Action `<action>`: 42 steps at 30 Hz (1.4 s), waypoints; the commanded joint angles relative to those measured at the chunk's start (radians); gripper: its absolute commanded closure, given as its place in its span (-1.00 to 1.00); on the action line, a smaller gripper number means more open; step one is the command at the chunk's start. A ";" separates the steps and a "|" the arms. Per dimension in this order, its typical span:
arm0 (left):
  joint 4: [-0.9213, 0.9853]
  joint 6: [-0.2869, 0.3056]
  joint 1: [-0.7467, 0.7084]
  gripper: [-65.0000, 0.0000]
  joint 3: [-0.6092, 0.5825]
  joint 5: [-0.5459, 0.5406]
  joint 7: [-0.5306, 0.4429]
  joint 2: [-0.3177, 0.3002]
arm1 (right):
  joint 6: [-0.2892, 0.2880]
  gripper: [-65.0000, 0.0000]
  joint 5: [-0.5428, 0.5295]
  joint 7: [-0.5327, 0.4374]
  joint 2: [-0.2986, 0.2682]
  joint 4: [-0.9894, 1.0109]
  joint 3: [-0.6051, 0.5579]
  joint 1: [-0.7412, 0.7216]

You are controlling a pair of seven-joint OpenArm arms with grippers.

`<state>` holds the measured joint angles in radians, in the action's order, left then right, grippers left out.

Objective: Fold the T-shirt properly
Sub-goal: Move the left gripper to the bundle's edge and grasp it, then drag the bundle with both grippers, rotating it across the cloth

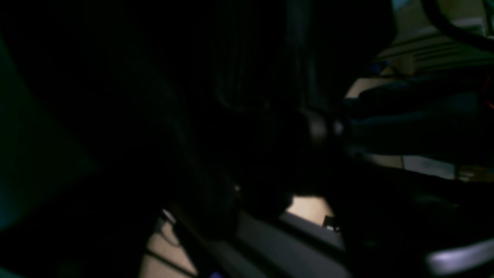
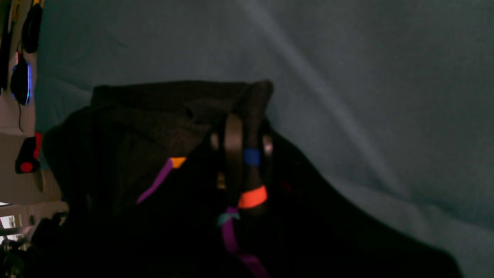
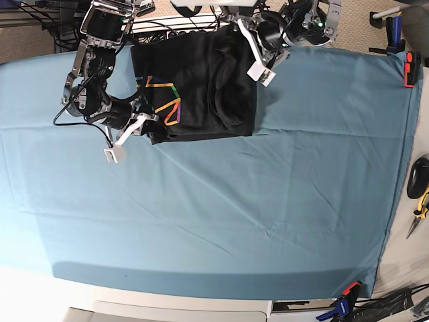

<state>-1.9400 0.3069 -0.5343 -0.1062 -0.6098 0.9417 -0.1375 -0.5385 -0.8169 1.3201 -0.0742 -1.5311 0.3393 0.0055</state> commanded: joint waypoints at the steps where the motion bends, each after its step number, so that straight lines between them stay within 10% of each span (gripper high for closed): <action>1: -0.005 0.006 -0.011 0.38 -0.002 0.013 0.030 -0.009 | -0.020 1.00 -0.017 -0.013 -0.006 -0.011 0.000 -0.012; 4: -0.006 0.007 -0.011 1.00 -0.002 0.012 0.030 -0.018 | -0.034 1.00 -0.017 -0.014 -0.006 -0.012 0.001 -0.021; 32: -0.102 -0.020 0.165 1.00 0.106 0.031 0.027 -0.145 | -0.055 1.00 -0.069 -0.020 0.001 -0.331 0.001 0.307; 42: -0.010 -0.025 0.387 1.00 -0.020 0.086 0.021 -0.162 | -0.057 1.00 -0.084 -0.037 0.144 -0.348 0.001 0.366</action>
<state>-1.9331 0.2806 -0.1581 -0.1295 -0.5125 0.9867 -0.2947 -0.5922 -0.8684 1.2980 0.0700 -1.8610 0.3401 0.3733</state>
